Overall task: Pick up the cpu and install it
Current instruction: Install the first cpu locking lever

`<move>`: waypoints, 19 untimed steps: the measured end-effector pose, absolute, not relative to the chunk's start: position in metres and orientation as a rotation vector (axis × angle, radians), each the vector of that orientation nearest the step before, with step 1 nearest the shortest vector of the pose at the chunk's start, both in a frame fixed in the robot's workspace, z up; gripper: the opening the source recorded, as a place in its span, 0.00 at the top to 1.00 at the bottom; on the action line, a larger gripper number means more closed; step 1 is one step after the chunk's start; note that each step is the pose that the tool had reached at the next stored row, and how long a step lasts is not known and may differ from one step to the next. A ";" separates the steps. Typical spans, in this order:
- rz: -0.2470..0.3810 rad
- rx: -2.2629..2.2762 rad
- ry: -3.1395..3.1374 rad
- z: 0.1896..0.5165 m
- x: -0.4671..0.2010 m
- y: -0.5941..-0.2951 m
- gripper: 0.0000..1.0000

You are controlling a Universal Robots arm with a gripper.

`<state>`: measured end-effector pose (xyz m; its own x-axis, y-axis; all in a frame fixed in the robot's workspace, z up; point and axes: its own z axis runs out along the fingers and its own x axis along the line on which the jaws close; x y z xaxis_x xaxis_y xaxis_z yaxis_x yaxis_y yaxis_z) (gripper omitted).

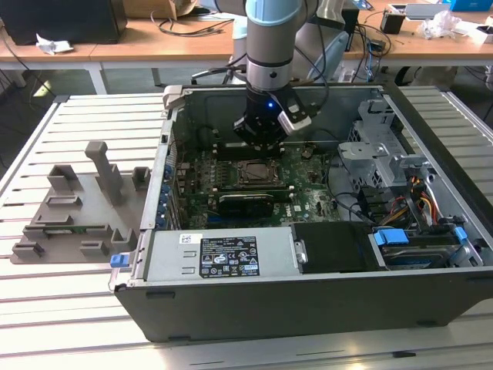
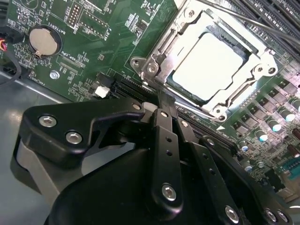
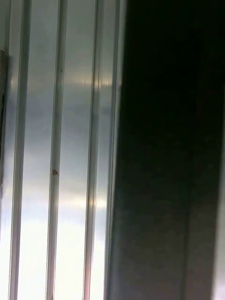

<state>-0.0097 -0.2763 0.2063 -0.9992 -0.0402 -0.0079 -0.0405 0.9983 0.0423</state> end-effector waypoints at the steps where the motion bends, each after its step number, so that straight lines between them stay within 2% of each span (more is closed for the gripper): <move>1: 0.067 -0.063 3.133 0.206 -0.009 -0.277 0.89; 19: 0.067 -0.063 3.133 0.203 -0.007 -0.283 0.89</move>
<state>-0.0071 -0.2830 0.2032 -0.9992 -0.0401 -0.0080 -0.0404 0.9983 0.0423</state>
